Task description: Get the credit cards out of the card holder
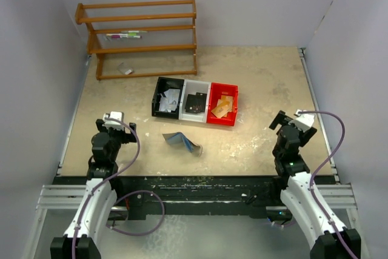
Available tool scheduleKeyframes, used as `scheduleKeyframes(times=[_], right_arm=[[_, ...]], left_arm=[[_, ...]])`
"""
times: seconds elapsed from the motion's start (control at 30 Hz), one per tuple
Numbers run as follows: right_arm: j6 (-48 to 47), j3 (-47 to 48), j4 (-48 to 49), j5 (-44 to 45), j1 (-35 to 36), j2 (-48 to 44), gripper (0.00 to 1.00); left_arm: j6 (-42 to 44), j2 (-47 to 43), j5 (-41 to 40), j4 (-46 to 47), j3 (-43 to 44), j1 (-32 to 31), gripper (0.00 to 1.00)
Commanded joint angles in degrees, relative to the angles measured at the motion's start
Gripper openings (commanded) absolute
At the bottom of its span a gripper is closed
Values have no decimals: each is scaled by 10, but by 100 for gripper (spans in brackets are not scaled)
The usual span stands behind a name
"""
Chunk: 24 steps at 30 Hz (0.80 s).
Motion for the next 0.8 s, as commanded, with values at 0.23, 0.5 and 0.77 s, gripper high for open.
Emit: scheduleKeyframes(times=[0.23,0.5,0.77], right_arm=[[-99,-17,55,-157,9,-68,100],[-104,3,92,-199,8,32,100],[-132,-113,78,-175,9,-229,100]], left_arm=[[16,-37,43,28,-22,2,99],[15,-27,42,32,-21,2,99],[14,-27,38,33,-21,2,99]])
